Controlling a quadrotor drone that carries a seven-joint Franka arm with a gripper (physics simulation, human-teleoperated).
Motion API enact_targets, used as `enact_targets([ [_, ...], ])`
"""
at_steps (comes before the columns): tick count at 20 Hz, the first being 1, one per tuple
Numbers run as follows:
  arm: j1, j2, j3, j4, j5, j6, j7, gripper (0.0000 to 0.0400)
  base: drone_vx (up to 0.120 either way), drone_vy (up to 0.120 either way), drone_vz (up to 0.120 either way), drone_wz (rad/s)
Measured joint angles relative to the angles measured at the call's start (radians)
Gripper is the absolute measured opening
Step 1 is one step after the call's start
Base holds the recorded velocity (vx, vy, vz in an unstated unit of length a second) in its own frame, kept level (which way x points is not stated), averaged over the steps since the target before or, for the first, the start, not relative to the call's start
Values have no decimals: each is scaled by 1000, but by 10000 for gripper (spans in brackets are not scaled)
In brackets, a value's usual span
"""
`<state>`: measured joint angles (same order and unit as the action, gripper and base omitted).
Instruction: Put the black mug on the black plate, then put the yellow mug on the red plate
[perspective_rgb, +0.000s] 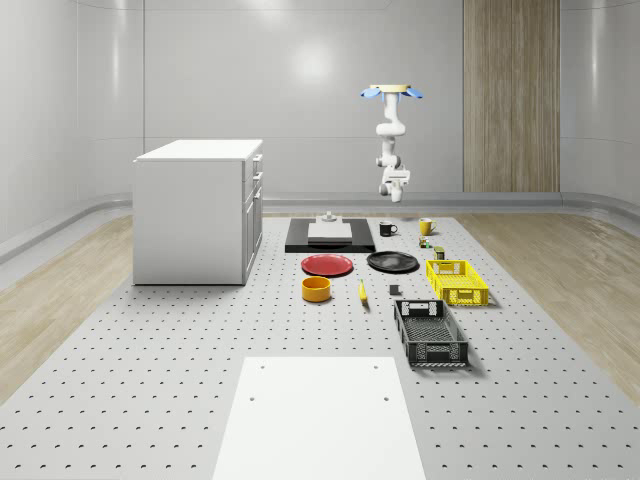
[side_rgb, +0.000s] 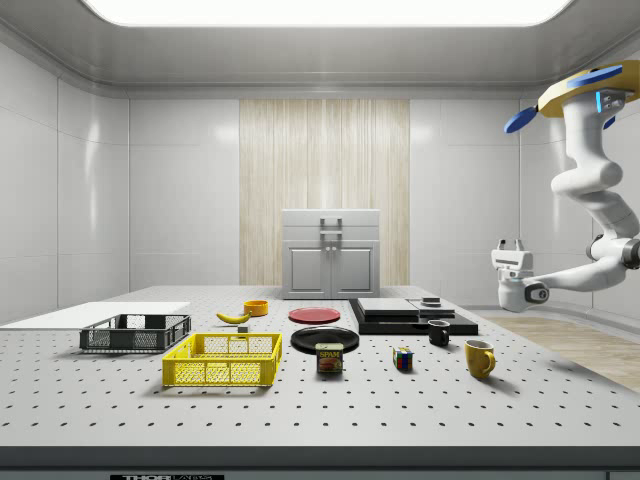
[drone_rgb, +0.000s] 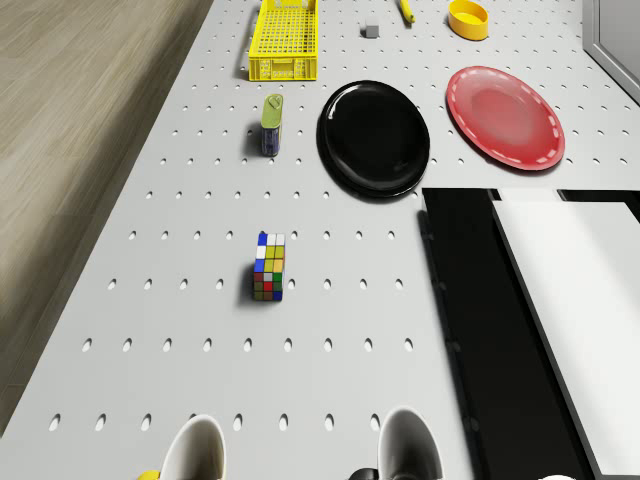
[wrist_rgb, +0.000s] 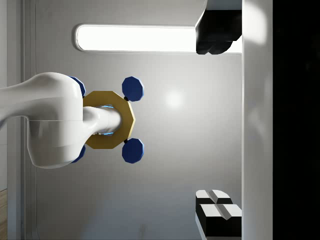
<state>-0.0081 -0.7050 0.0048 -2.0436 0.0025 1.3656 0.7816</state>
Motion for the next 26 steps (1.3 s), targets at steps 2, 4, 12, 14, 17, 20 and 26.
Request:
enact_targets([
  [2, 0, -1, 0, -1, 0, 1, 0, 400, 120, 120, 0, 0],
  [4, 0, -2, 1, -2, 0, 3, 0, 400, 120, 120, 0, 0],
  [12, -2, -6, 3, -5, -3, 9, 0, 400, 120, 0, 0, 0],
  [14, -2, -7, 4, -7, -5, 10, 0, 400, 120, -120, 0, 0],
  [17, -3, -9, 7, -8, -9, 12, 1, 400, 120, -120, 0, 0],
  [20, -5, -10, 12, -10, -16, 15, 1, 400, 120, -120, 0, 0],
  [26, -11, -14, 33, -14, -45, 19, 5, 400, 120, -120, 0, 0],
])
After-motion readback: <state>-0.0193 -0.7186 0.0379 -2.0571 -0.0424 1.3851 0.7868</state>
